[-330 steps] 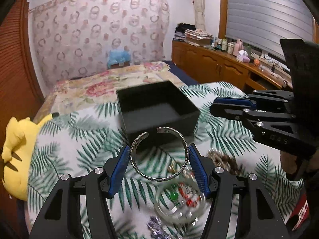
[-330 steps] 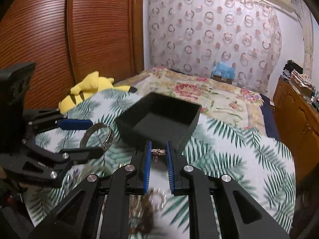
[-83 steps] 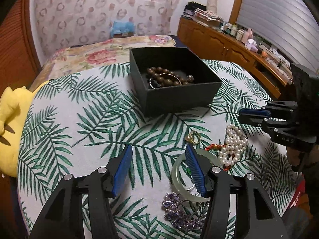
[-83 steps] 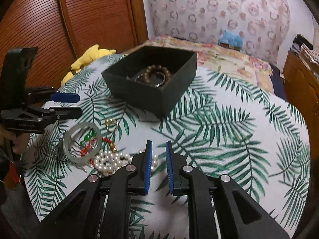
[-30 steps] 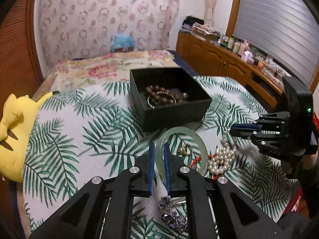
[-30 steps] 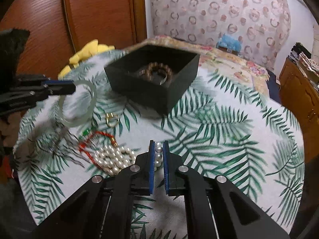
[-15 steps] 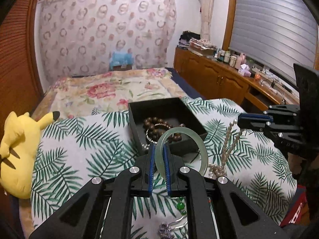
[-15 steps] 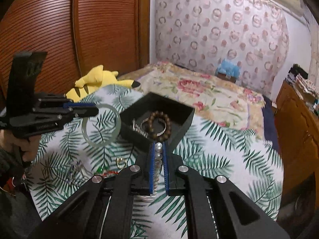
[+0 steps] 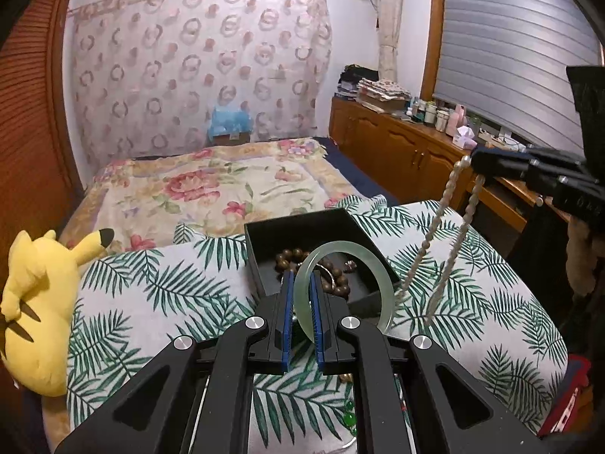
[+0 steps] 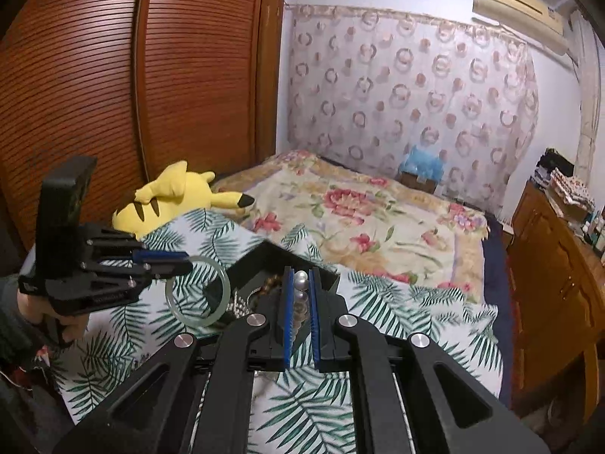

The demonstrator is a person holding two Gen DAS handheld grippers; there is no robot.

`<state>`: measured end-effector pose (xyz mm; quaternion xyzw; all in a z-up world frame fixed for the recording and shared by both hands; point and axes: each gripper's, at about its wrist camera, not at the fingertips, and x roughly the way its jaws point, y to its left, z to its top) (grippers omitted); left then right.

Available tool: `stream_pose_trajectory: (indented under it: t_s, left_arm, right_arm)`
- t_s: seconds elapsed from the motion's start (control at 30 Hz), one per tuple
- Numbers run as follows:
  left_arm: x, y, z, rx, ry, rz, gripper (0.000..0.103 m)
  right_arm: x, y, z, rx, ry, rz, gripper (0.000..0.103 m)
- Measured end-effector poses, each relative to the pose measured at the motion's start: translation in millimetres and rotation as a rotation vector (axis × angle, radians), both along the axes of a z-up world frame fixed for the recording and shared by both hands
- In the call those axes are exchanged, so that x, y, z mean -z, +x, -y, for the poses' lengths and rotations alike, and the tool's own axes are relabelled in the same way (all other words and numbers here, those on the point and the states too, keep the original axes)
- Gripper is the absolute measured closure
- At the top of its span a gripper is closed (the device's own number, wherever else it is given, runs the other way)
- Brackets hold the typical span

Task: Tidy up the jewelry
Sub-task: 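Place the jade bangle into the box with the left gripper while the right gripper lifts the pearls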

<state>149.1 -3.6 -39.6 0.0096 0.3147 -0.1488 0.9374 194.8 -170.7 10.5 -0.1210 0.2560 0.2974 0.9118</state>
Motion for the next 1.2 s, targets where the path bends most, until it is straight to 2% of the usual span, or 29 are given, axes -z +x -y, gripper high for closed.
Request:
stream_pose_trajectory:
  t_s: [0.4, 0.8, 1.07, 1.2]
  left_arm:
    - [5, 22, 0, -0.015, 0.021, -0.016, 0.095]
    - [22, 49, 3, -0.035, 0.038, -0.067, 0.095]
    - [29, 58, 4, -0.027, 0.026, -0.108, 0.094]
    - [31, 58, 1, -0.033, 0.024, -0.119, 0.086]
  right_arm:
    - [-47, 25, -1, -0.007, 0.023, 0.084, 0.094]
    - [-74, 52, -14, -0.039, 0.035, 0.126, 0.094]
    - [-76, 60, -24, -0.054, 0.035, 0.132, 0.094]
    - [-68, 66, -30, -0.055, 0.019, 0.113, 0.094]
